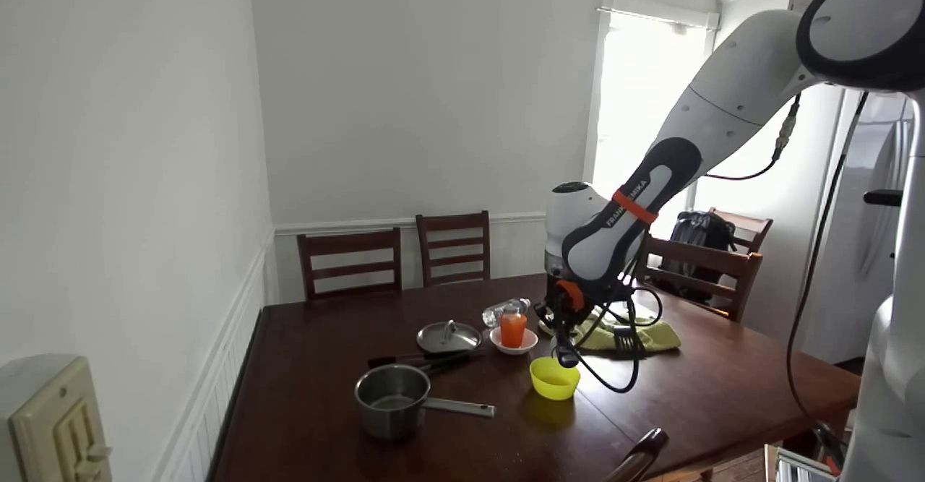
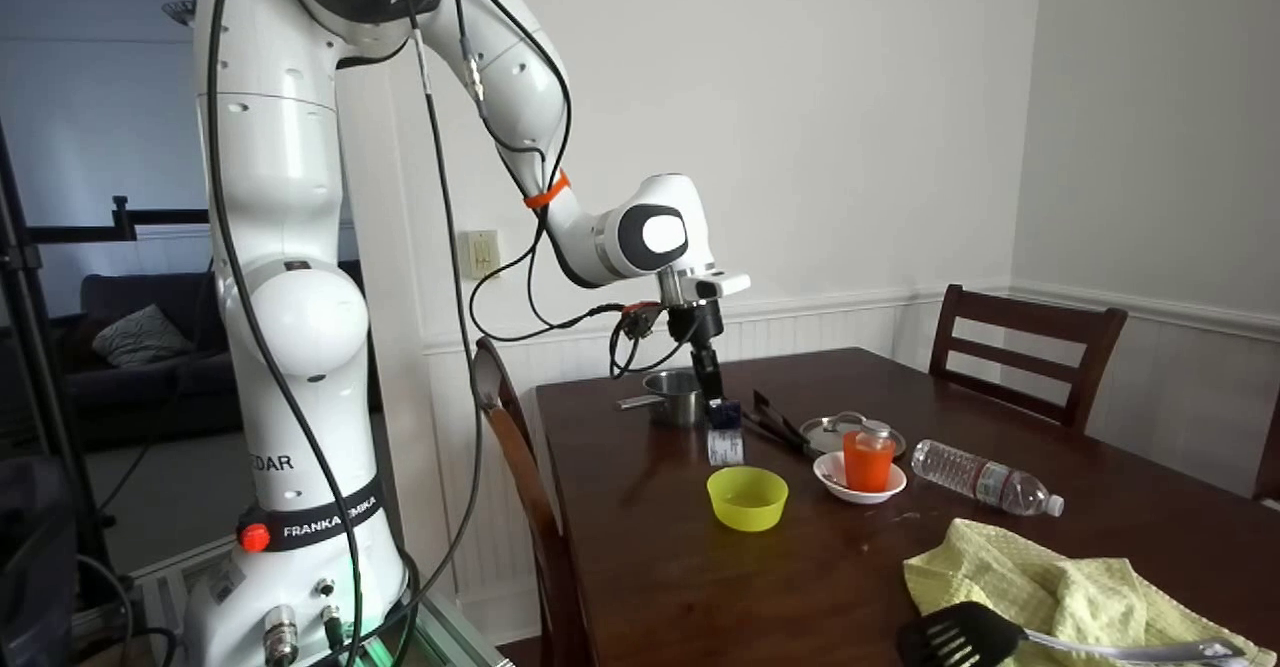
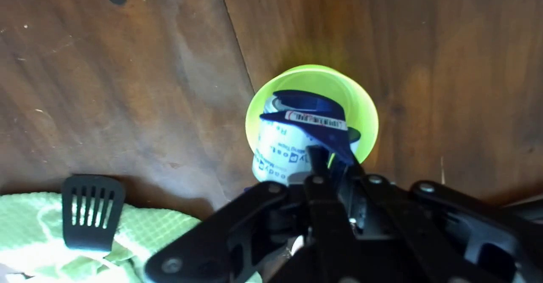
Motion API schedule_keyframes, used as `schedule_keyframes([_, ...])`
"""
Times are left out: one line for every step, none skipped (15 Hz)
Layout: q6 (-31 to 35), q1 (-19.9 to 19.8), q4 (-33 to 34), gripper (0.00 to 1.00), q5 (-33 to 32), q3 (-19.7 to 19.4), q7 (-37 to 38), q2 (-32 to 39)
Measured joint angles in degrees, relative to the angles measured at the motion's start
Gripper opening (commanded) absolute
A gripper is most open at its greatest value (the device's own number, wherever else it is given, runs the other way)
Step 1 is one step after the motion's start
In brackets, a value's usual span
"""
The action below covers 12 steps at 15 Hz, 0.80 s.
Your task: Pick up the object from the silver pot and put it in the yellow bowl
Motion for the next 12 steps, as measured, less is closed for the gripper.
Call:
schedule_keyframes([0.67,-0.68,-0.04,0.03,-0.38,-0.32,1.23,0.26])
schedule_keyframes([1.29,-1.23,-0.04,0.03,-0.63,-0.57,2.39,0.64])
schedule_keyframes([1.88,-1.60,-0.03,0.03,-0.67,-0.85,3.43,1.12])
schedule_keyframes([2.37,-1.82,0.04,0.03,-0.67,-1.08,4.24,1.69])
schedule_keyframes([3.04,-1.96,0.13,0.03,-0.67,-1.27,4.99,2.43])
schedule_keyframes([3.71,-1.96,0.28,0.03,-0.67,-1.45,5.71,3.22])
schedule_keyframes([4.15,-1.95,0.61,0.03,-0.67,-1.58,6.38,4.14])
schedule_keyframes([4.45,-1.92,0.97,0.03,-0.67,-1.71,6.92,5.02])
schedule_keyframes([4.62,-1.90,1.35,0.03,-0.67,-1.87,7.52,5.90])
schedule_keyframes([4.84,-1.87,1.69,0.03,-0.66,-2.03,7.93,6.65])
schedule_keyframes([4.98,-1.82,2.06,0.03,-0.62,-2.19,8.12,7.39])
schedule_keyframes([5.15,-1.77,2.39,0.03,-0.47,-2.28,8.16,8.04])
